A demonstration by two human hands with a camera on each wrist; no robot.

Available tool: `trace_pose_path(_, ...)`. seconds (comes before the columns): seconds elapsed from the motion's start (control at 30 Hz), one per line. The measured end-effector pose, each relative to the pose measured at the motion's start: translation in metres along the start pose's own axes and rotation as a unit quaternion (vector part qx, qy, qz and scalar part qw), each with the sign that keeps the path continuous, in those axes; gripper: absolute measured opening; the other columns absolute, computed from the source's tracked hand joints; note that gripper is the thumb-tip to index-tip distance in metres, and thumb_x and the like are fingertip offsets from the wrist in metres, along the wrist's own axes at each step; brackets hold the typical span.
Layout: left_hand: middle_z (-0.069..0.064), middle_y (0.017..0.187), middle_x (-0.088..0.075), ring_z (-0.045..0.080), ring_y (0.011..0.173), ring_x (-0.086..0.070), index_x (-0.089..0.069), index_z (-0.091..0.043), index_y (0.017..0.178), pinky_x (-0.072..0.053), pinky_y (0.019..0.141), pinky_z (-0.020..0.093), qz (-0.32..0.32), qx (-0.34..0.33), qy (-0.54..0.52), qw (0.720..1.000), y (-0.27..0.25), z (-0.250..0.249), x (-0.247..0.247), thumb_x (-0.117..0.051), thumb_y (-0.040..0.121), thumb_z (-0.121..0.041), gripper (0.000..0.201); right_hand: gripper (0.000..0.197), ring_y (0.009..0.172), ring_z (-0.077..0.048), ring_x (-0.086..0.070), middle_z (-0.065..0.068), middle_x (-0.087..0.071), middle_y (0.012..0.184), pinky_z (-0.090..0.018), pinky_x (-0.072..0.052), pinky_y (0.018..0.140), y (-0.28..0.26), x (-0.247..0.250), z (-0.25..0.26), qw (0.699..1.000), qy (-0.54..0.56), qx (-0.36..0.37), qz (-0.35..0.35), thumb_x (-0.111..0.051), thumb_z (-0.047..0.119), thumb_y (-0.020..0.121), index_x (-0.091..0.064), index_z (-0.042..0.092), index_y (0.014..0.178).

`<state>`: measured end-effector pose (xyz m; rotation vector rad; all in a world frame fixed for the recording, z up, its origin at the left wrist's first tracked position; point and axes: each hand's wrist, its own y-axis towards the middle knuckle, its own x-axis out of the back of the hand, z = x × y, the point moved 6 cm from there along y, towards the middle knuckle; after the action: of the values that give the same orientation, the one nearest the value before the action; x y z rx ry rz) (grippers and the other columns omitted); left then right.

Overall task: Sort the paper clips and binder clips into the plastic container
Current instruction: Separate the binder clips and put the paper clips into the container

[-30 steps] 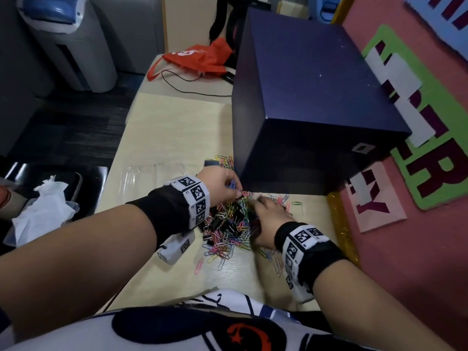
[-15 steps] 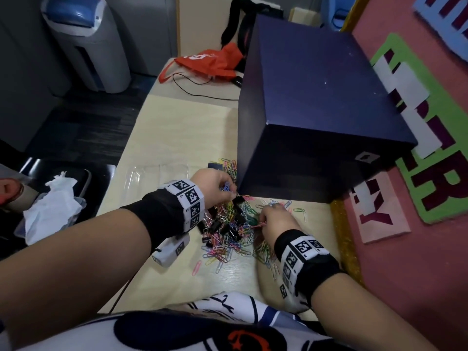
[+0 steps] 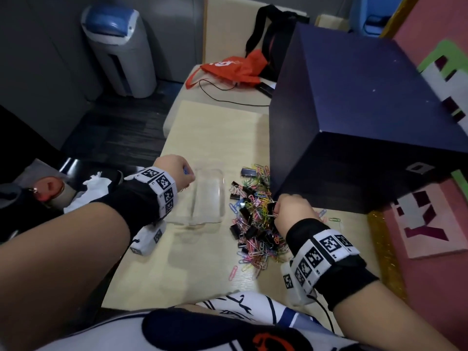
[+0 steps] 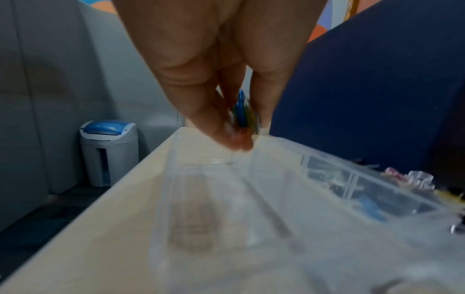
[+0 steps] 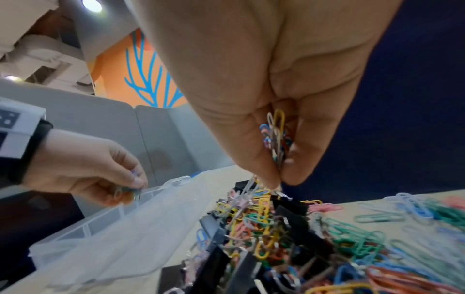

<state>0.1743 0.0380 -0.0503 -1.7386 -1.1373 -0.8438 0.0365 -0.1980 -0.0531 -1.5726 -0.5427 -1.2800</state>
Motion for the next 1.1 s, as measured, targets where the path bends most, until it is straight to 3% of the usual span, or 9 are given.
trace_pose_path(0.1, 0.004, 0.087, -0.073, 0.023, 0.087, -0.066, -0.072, -0.015, 0.090, -0.047, 0.068, 0.025, 0.055, 0.017, 0.058, 0.997, 0.000, 0.008, -0.008, -0.055, 0.091, -0.038, 0.029, 0.029, 0.110, -0.026, -0.056, -0.011, -0.055, 0.117, -0.028, -0.044, 0.084, -0.007, 0.001, 0.015, 0.999, 0.012, 0.034, -0.021, -0.054, 0.005, 0.087, -0.060, 0.011, 0.114)
trace_pose_path(0.2, 0.003, 0.097, -0.070, 0.023, 0.094, -0.063, -0.068, -0.018, 0.103, -0.044, 0.072, 0.026, 0.036, -0.011, 0.058, 0.998, 0.002, 0.006, -0.006, -0.051, 0.094, -0.032, 0.024, 0.025, 0.107, -0.026, -0.057, -0.010, -0.058, 0.115, -0.028, -0.045, 0.085, -0.010, 0.004, 0.026, 0.998, 0.032, 0.047, -0.015, -0.054, 0.007, 0.087, -0.062, 0.013, 0.110)
trace_pose_path(0.37, -0.005, 0.089, -0.068, 0.017, 0.090, -0.062, -0.067, -0.023, 0.090, -0.052, 0.079, 0.030, 0.031, -0.068, 0.073, 0.995, 0.005, 0.007, 0.000, -0.063, 0.086, -0.028, 0.007, 0.016, 0.104, -0.023, -0.056, -0.005, -0.059, 0.114, -0.023, -0.038, 0.075, -0.009, 0.005, 0.034, 0.997, 0.061, 0.051, 0.002, -0.057, 0.010, 0.087, -0.061, 0.022, 0.096)
trace_pose_path(0.47, -0.001, 0.091, -0.067, 0.019, 0.090, -0.061, -0.067, -0.018, 0.093, -0.049, 0.074, 0.029, 0.080, -0.090, 0.178, 0.977, 0.005, 0.003, -0.004, -0.058, 0.091, -0.038, 0.022, 0.014, 0.102, -0.020, -0.056, -0.003, -0.060, 0.113, -0.022, -0.039, 0.073, -0.010, 0.005, 0.035, 0.996, 0.077, 0.054, 0.008, -0.059, 0.011, 0.086, -0.060, 0.024, 0.093)
trace_pose_path(0.63, -0.002, 0.121, -0.052, 0.020, 0.105, -0.054, -0.056, -0.029, 0.117, -0.045, 0.075, 0.029, 0.074, -0.153, 0.236, 0.957, 0.005, -0.002, -0.015, -0.055, 0.090, -0.016, 0.030, 0.016, 0.089, -0.017, -0.052, -0.001, -0.060, 0.110, -0.023, -0.040, 0.073, -0.007, 0.006, 0.037, 0.993, 0.098, 0.066, 0.013, -0.060, 0.011, 0.086, -0.056, 0.027, 0.086)
trace_pose_path(0.7, -0.005, 0.135, -0.040, 0.020, 0.119, -0.044, -0.049, -0.038, 0.125, -0.044, 0.086, 0.034, 0.073, -0.201, 0.281, 0.936, 0.003, -0.005, -0.023, -0.059, 0.086, -0.010, 0.049, 0.016, 0.086, -0.016, -0.049, -0.001, -0.059, 0.110, -0.023, -0.040, 0.073, -0.007, 0.006, 0.038, 0.992, 0.100, 0.071, 0.014, -0.061, 0.013, 0.086, -0.055, 0.027, 0.086)
trace_pose_path(0.77, -0.007, 0.143, -0.034, 0.020, 0.128, -0.035, -0.052, -0.041, 0.123, -0.038, 0.095, 0.039, 0.079, -0.224, 0.341, 0.909, 0.001, -0.009, -0.029, -0.060, 0.086, -0.016, 0.046, 0.015, 0.090, -0.017, -0.051, 0.000, -0.058, 0.111, -0.023, -0.039, 0.074, -0.007, 0.006, 0.039, 0.991, 0.106, 0.077, 0.015, -0.061, 0.013, 0.085, -0.055, 0.027, 0.087)
trace_pose_path(0.93, -0.012, 0.114, -0.057, 0.020, 0.117, -0.039, -0.063, -0.037, 0.105, -0.031, 0.089, 0.038, 0.052, -0.216, 0.415, 0.882, 0.002, -0.011, -0.025, -0.060, 0.088, -0.031, 0.018, 0.016, 0.099, -0.018, -0.054, 0.000, -0.057, 0.114, -0.020, -0.035, 0.075, -0.010, 0.005, 0.046, 0.986, 0.127, 0.105, 0.025, -0.062, 0.014, 0.085, -0.055, 0.027, 0.087)
trace_pose_path(1.1, -0.007, 0.091, -0.059, 0.021, 0.103, -0.050, -0.059, -0.028, 0.090, -0.034, 0.084, 0.036, 0.116, -0.176, 0.413, 0.886, -0.001, -0.002, -0.023, -0.053, 0.093, -0.033, 0.009, 0.011, 0.101, -0.018, -0.055, 0.002, -0.056, 0.110, -0.021, -0.032, 0.072, -0.015, 0.002, 0.065, 0.975, 0.154, 0.160, 0.025, -0.066, 0.018, 0.084, -0.061, 0.024, 0.093)
